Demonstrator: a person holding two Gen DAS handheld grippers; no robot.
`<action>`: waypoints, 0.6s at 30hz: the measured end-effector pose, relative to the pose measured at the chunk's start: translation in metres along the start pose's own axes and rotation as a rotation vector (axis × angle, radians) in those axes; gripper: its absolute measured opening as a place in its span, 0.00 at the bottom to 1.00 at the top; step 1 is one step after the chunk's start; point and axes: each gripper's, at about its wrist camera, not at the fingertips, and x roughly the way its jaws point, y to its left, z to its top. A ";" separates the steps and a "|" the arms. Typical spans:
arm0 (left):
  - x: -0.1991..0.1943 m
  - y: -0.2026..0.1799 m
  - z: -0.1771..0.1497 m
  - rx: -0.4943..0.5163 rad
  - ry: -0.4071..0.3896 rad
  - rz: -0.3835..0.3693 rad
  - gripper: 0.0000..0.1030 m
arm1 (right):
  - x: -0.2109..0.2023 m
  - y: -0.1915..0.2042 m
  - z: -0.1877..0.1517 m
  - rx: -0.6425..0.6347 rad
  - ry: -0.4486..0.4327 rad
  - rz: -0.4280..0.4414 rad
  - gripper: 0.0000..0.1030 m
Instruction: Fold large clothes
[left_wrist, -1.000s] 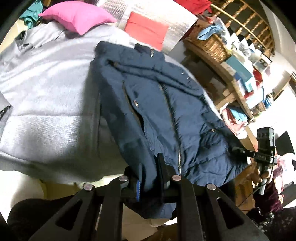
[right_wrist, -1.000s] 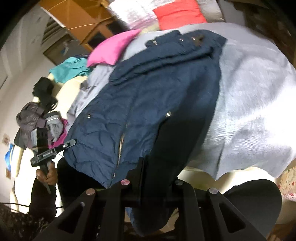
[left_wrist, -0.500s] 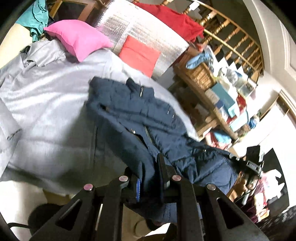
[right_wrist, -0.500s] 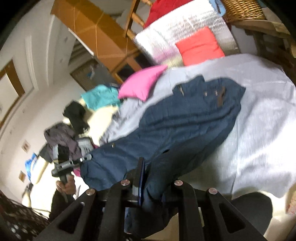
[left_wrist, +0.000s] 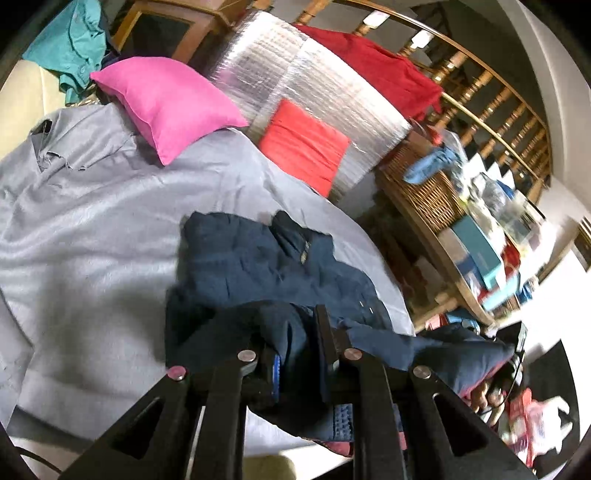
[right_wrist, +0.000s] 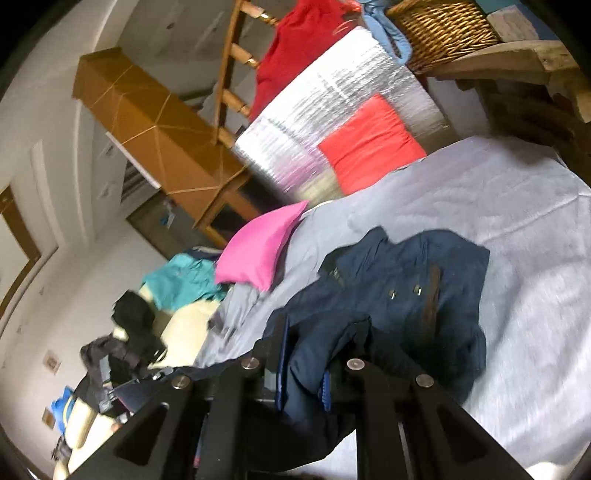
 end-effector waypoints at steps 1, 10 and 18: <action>0.008 0.003 0.005 -0.013 -0.005 0.005 0.16 | 0.011 -0.005 0.006 0.012 -0.009 -0.011 0.15; 0.093 0.049 0.047 -0.185 -0.051 0.070 0.15 | 0.082 -0.048 0.038 0.116 -0.109 -0.087 0.15; 0.154 0.064 0.072 -0.226 -0.062 0.132 0.15 | 0.140 -0.081 0.055 0.165 -0.130 -0.160 0.15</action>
